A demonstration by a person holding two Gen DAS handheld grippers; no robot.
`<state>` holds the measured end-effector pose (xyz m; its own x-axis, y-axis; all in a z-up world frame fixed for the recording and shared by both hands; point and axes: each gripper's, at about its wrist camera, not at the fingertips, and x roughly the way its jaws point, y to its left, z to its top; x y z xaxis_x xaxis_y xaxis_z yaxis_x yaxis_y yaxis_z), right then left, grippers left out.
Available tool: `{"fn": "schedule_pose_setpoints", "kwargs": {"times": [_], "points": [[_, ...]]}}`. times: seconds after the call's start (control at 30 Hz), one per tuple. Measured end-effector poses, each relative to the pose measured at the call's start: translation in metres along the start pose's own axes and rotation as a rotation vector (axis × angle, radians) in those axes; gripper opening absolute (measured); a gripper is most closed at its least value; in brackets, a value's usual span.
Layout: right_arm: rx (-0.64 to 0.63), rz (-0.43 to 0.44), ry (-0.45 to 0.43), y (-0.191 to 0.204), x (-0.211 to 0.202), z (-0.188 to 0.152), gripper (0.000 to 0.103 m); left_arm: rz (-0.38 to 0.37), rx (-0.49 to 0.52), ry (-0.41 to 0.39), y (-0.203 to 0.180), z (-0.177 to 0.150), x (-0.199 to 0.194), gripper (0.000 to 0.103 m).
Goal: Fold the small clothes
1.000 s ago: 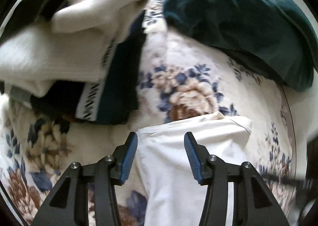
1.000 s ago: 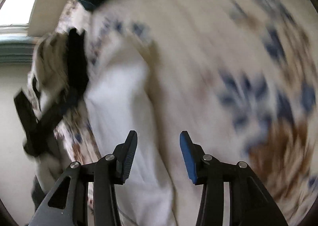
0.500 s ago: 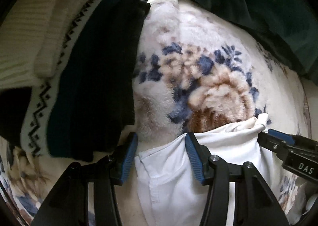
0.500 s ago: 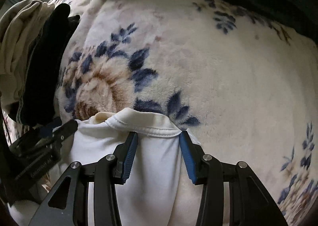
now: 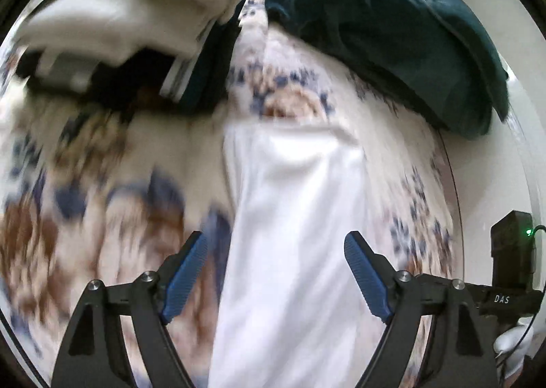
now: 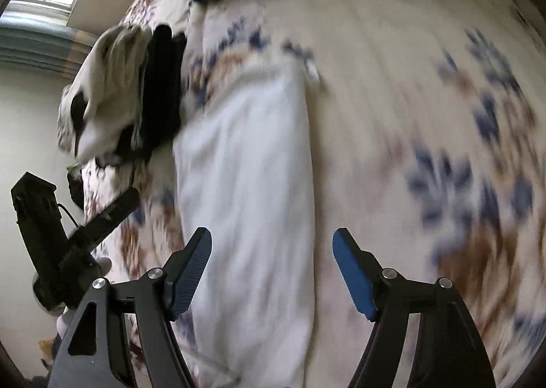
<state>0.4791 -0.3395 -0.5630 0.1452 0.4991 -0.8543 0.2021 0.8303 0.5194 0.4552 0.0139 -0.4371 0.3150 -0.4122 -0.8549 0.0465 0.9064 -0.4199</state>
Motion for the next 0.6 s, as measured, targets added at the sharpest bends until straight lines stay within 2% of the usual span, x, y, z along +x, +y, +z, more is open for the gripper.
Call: {"fn": "schedule_pose_setpoints", "kwargs": {"times": [0.07,0.23,0.37,0.5,0.6], "points": [[0.024,0.005,0.028,-0.008,-0.014,-0.048,0.076,0.012,0.014,0.024,0.004,-0.034,-0.015,0.082],[0.083,-0.019,0.069,-0.010,-0.042,-0.163,0.076,0.028,0.032,0.217,0.015,-0.137,-0.014,0.082],[0.153,-0.019,0.110,-0.018,-0.051,-0.246,0.076,0.046,0.117,0.371,0.014,-0.215,-0.006,0.082],[0.219,-0.023,0.164,-0.027,-0.043,-0.310,0.076,0.075,0.175,0.457,0.016,-0.270,-0.010,0.082],[0.270,-0.013,0.201,-0.041,-0.034,-0.349,0.076,0.087,0.160,0.502,0.027,-0.300,-0.022,0.082]]}}
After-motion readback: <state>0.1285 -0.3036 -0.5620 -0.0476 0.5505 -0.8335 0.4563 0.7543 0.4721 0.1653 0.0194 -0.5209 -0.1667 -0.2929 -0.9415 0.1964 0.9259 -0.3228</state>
